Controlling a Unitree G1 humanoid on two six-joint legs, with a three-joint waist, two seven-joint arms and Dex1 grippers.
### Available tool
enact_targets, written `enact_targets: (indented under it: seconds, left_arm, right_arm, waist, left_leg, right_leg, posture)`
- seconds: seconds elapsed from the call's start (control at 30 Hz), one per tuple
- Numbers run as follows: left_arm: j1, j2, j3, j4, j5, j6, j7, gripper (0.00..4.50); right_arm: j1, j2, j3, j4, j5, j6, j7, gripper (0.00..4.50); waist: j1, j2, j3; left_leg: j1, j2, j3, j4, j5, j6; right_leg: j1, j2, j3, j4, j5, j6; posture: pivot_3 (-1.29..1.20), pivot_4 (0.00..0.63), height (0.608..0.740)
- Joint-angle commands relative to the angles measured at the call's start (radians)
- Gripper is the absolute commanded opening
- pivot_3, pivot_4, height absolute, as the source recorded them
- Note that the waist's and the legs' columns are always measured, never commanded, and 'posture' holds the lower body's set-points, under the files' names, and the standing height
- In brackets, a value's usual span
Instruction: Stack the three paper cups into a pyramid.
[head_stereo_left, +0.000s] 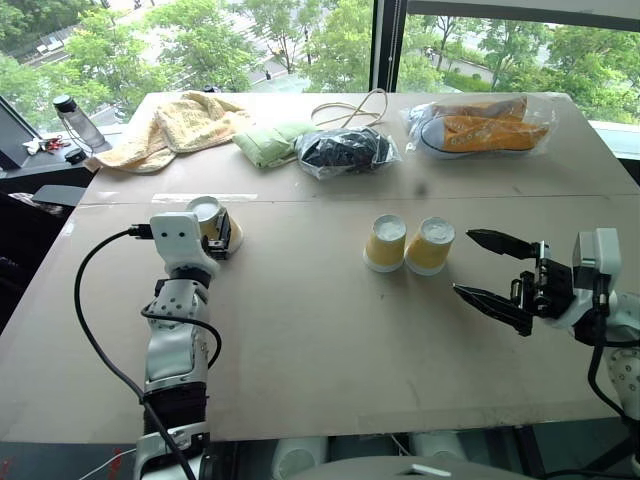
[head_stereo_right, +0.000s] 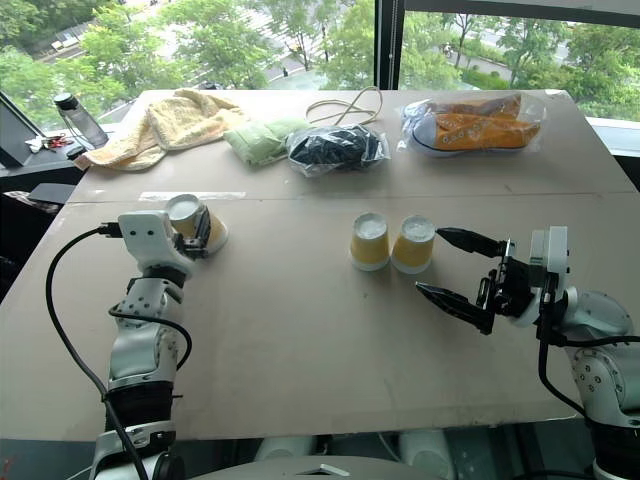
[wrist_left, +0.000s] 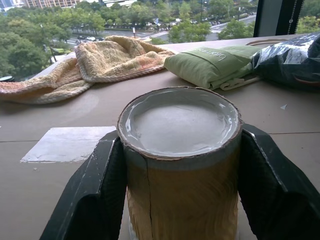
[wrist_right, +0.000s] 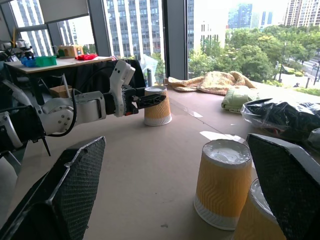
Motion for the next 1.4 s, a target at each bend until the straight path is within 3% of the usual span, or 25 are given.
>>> enact_targets:
  seconds: [0.03, 0.3, 0.5, 0.73, 1.03, 1.4]
  left_arm:
    - [-0.013, 0.009, 0.006, -0.029, 0.009, -0.067, 0.012, 2.39]
    - [-0.228, 0.064, -0.138, -0.054, -0.093, -0.035, -0.256, 2.39]
    - [-0.468, 0.025, -0.334, 0.041, -0.190, 0.078, -0.572, 2.39]
    - [-0.601, -0.012, -0.443, 0.136, -0.222, 0.120, -0.807, 2.39]
    - [-0.633, -0.061, -0.494, 0.193, -0.189, 0.109, -0.902, 2.39]
    - [-0.650, -0.066, -0.493, 0.261, -0.148, 0.067, -0.902, 2.39]
  right_arm:
    - [0.010, 0.000, -0.034, -0.021, 0.007, -0.020, -0.014, 4.50]
    - [0.075, -0.011, -0.121, 0.022, 0.005, -0.054, -0.007, 4.50]
    - [0.209, -0.024, -0.207, 0.105, -0.062, -0.074, -0.028, 4.50]
    - [0.321, -0.005, -0.257, 0.106, -0.084, -0.112, -0.039, 4.50]
    - [0.386, 0.036, -0.281, 0.088, -0.068, -0.161, -0.031, 4.50]
    - [0.398, 0.056, -0.295, 0.028, 0.064, -0.181, 0.051, 4.50]
  waist:
    - [0.000, 0.000, 0.000]
    - [0.014, -0.001, 0.001]
    - [0.005, 0.000, 0.001]
    - [-0.008, 0.001, 0.002]
    - [-0.008, 0.002, 0.002]
    - [0.000, 0.002, 0.002]
  left_leg:
    - [0.000, 0.000, 0.000, 0.000, 0.000, 0.000]
    - [-0.003, -0.002, -0.003, 0.002, 0.000, 0.000]
    - [-0.003, -0.004, -0.001, 0.002, 0.000, 0.000]
    - [-0.001, -0.002, -0.001, 0.001, 0.000, 0.000]
    - [0.000, -0.002, -0.001, 0.001, 0.000, 0.000]
    - [0.000, -0.002, -0.001, 0.001, 0.000, 0.000]
  right_leg:
    - [0.000, 0.000, 0.000, 0.000, 0.000, 0.000]
    - [0.000, -0.001, -0.006, 0.000, 0.000, 0.000]
    - [0.000, 0.000, -0.005, -0.003, 0.000, 0.000]
    - [0.000, 0.005, -0.003, 0.000, 0.000, 0.000]
    - [0.000, 0.006, 0.000, 0.000, 0.000, 0.001]
    - [0.000, 0.006, 0.000, 0.000, 0.000, 0.001]
  posture:
    - [0.00, 0.150, 0.740]
    - [0.00, 0.150, 0.740]
    - [0.00, 0.150, 0.740]
    - [0.00, 0.150, 0.740]
    - [0.00, 0.150, 0.740]
    - [0.00, 0.150, 0.740]
